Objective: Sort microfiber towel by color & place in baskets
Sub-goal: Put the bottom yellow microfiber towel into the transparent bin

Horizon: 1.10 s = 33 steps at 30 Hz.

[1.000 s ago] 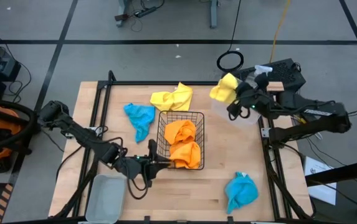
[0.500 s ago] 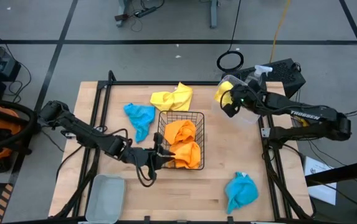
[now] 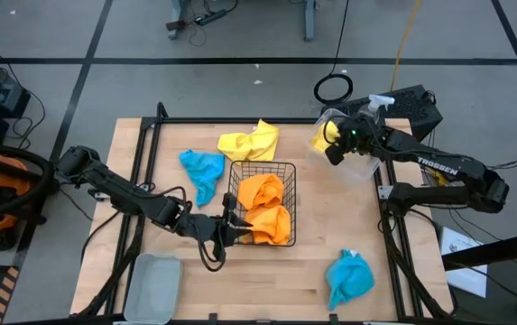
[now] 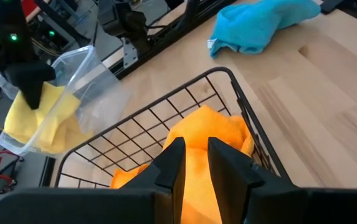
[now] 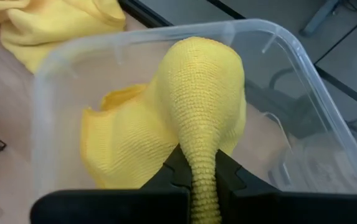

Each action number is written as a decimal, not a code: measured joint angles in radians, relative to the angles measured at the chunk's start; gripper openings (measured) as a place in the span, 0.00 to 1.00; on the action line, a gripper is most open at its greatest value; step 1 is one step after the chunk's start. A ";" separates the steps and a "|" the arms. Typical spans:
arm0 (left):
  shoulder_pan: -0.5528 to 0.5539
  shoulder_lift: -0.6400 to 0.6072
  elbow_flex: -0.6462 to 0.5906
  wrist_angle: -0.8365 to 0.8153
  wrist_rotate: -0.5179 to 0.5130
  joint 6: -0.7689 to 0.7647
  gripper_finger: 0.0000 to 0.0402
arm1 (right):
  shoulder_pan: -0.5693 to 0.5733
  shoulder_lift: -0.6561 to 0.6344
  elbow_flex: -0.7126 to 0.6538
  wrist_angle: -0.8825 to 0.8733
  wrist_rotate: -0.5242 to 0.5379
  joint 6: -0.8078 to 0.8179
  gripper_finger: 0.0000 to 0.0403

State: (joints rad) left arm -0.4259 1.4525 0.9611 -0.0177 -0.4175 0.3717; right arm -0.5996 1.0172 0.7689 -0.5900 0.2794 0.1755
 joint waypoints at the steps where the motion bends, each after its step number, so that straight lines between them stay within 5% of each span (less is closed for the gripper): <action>1: 0.000 0.000 -0.001 0.001 0.000 0.000 0.19 | -0.006 0.000 -0.006 0.005 0.001 0.000 0.02; 20: 0.000 0.000 -0.013 0.001 0.002 0.000 0.19 | -0.043 0.000 -0.056 0.068 0.002 0.043 0.23; 33: 0.000 0.000 -0.013 0.001 0.002 -0.003 0.19 | -0.042 0.000 -0.056 0.066 0.002 0.062 0.26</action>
State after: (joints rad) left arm -0.4255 1.4525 0.9482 -0.0166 -0.4160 0.3686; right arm -0.6418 1.0172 0.7124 -0.5243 0.2813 0.2374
